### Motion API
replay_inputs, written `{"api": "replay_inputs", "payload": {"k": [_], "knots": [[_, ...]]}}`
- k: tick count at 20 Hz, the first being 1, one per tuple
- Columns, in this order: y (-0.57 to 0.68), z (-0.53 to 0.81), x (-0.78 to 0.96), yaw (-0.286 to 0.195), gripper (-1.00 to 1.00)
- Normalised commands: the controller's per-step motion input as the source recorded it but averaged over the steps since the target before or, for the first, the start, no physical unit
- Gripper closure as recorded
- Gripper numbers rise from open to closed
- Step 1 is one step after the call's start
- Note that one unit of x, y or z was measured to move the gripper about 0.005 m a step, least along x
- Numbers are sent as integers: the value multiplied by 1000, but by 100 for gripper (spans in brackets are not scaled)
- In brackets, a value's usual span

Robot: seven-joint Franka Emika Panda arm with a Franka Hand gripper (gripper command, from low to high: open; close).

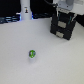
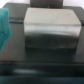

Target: Open the kcup holder, insert the kcup into the holder, and close the kcup holder

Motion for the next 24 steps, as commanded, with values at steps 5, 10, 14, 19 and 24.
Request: {"api": "replay_inputs", "payload": {"k": [5, 10, 14, 19, 24], "knots": [[23, -362, -314, -9, -100], [26, -183, -326, -13, 100], [8, -4, -72, -15, 100], [3, 3, -27, -2, 100], [-8, 17, 181, -21, 100]]}}
